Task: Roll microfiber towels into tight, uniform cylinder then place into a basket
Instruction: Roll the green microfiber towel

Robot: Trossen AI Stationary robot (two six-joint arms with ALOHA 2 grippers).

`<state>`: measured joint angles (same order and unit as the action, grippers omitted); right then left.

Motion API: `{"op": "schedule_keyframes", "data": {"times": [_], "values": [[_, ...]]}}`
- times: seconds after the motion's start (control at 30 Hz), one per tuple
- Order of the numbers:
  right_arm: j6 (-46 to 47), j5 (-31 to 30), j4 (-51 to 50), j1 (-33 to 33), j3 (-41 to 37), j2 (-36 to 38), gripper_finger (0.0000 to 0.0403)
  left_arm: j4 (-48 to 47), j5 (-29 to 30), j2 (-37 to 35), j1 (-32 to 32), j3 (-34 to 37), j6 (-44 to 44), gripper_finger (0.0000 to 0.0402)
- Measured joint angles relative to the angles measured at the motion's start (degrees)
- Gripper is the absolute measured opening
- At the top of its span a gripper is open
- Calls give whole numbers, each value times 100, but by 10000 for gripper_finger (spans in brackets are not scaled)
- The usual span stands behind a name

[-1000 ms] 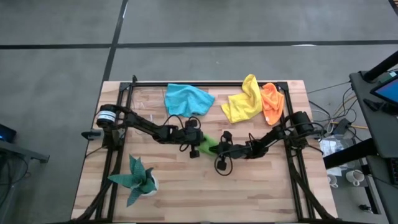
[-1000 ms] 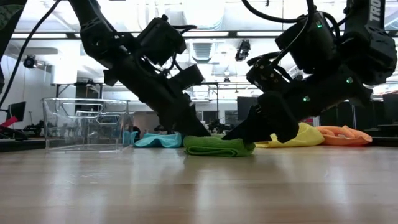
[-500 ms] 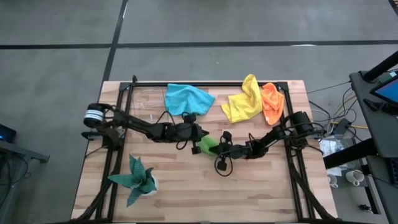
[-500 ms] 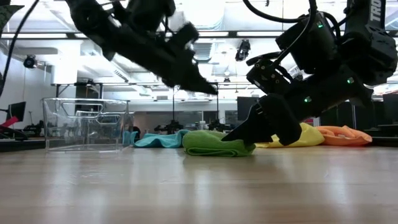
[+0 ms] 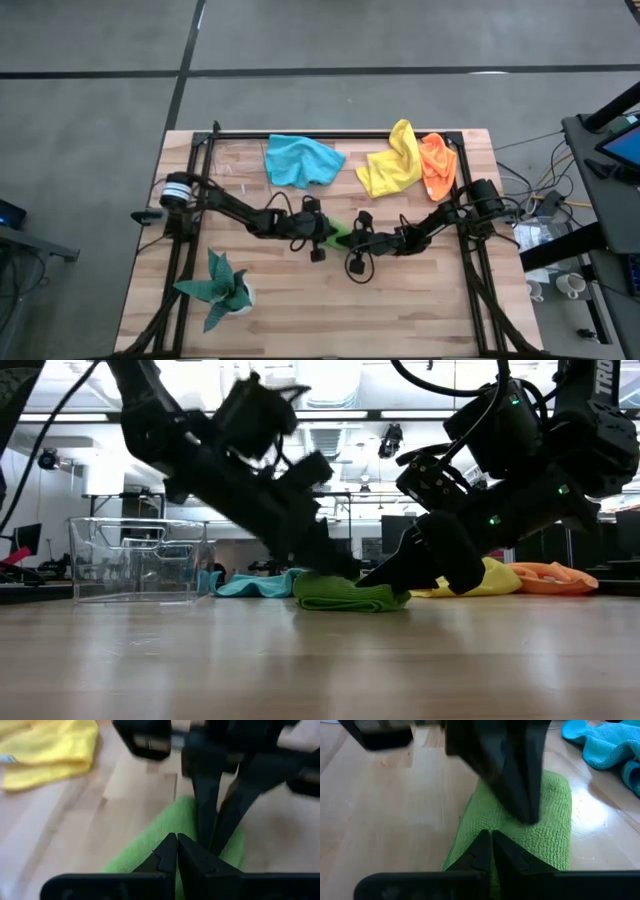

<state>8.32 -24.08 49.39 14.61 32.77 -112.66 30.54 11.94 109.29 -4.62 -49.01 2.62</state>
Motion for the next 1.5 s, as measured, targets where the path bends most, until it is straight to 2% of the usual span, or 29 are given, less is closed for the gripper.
{"op": "schedule_keyframes", "data": {"times": [0.5,0.63,0.83,0.93,1.07,1.3,1.5], "values": [[-70,1,-14,-2,20,9,9,-106,81,63,7,53,-40,0],[-201,23,-314,-2,-26,368,9,-113,129,66,7,57,-44,0],[-267,-336,-766,-1,-85,1196,9,-98,181,66,8,57,-45,0],[-253,-627,-748,0,-109,1274,8,-100,203,66,13,57,-44,0],[-108,-701,-723,0,-110,1157,8,-119,203,67,13,67,-49,0],[188,-669,-706,46,-105,857,8,-141,201,74,13,74,-55,0],[203,-100,-720,230,-107,874,8,-108,159,74,10,74,-120,0]]}}
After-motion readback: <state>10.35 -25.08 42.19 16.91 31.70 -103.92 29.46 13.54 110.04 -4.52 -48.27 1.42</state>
